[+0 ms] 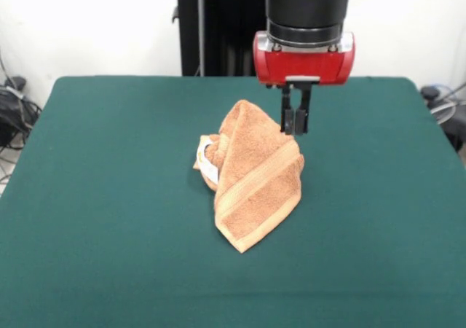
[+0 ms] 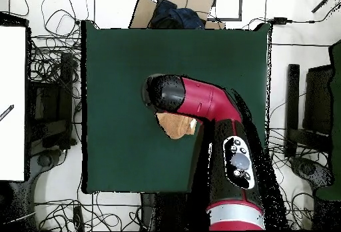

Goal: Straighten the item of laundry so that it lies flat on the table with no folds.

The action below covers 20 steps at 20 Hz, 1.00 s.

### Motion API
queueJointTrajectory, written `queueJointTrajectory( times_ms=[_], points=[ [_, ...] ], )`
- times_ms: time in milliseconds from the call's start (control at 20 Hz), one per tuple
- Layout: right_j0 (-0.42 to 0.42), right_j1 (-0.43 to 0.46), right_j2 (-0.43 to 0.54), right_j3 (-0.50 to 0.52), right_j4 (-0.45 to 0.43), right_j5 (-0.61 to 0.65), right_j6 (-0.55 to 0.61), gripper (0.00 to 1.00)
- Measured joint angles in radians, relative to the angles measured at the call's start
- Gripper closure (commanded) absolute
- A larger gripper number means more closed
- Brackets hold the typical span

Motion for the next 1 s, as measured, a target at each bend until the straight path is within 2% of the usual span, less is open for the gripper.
queueJointTrajectory(
  times_ms=[50, 1000],
  points=[
    [-0.001, 0.0, 0.0, 0.0, 0.002, 0.0, 0.0, 0.0],
    [-0.027, 0.016, 0.06, 0.024, 0.065, -0.035, 0.0, 0.0]
  ],
)
